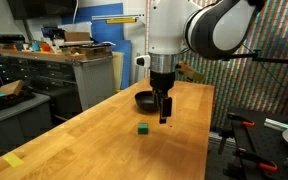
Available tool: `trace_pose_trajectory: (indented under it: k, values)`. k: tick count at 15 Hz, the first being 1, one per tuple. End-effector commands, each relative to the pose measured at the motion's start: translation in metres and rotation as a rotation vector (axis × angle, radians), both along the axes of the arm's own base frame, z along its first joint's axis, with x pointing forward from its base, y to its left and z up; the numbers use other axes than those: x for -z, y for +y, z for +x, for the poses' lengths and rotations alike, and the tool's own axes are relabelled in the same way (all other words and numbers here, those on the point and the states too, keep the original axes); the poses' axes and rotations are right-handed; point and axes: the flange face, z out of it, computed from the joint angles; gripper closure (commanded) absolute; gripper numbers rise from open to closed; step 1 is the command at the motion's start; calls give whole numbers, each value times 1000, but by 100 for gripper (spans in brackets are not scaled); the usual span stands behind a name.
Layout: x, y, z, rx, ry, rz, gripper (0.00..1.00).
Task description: Put the green thing in the bowl
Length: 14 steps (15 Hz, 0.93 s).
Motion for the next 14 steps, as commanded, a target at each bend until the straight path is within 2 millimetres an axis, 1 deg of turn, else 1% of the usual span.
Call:
trace_pose_trajectory:
  k: [1,6,10,14]
  values:
    - [21,-4,26,68,-7,-6,0]
    - [46,-8,44,147,2,2,0]
    - [58,-12,59,201,-19,18,0]
    - [69,-22,71,244,-36,29,0]
